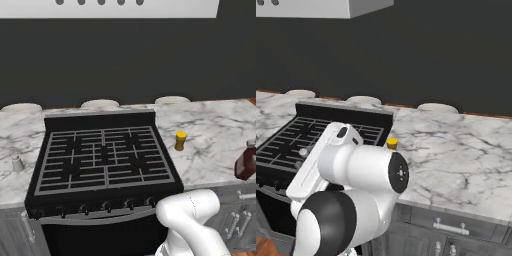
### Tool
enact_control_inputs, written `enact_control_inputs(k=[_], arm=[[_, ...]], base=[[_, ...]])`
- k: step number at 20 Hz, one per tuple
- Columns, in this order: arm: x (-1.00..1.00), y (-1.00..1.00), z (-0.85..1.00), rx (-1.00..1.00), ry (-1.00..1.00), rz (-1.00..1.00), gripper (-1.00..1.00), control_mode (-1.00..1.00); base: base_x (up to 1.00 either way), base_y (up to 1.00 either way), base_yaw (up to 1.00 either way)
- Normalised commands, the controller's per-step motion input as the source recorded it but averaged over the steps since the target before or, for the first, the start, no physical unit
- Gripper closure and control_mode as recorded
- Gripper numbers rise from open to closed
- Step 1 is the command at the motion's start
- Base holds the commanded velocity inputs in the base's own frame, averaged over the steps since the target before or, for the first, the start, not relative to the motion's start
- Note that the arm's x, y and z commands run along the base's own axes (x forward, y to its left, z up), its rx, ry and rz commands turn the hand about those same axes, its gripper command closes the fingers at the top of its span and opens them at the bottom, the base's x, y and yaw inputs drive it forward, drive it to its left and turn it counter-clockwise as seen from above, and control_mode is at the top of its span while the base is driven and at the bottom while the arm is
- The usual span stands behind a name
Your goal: Collect the turmeric, ketchup, and shaker from the cabinet and place them next to the stove.
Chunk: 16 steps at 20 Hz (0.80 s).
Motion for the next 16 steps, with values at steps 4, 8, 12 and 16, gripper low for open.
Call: enact_control_inputs(k=[4,8,12,16], arm=[[0.19,-0.3,-0.39,0.0,0.05,0.03,1.0,-1.0],[0.44,-0.13,-0.28,0.03,0.07,0.03,1.0,-1.0],[0.54,-0.16,-0.24,0.07,0.04,0.06,1.0,-1.0],[0.62,-0.27,-0.32,0.07,0.01,0.14,1.0,-1.0]], base=[[0.0,0.0,0.0],[0.0,0.0,0.0],[0.0,0.0,0.0],[0.0,0.0,0.0]])
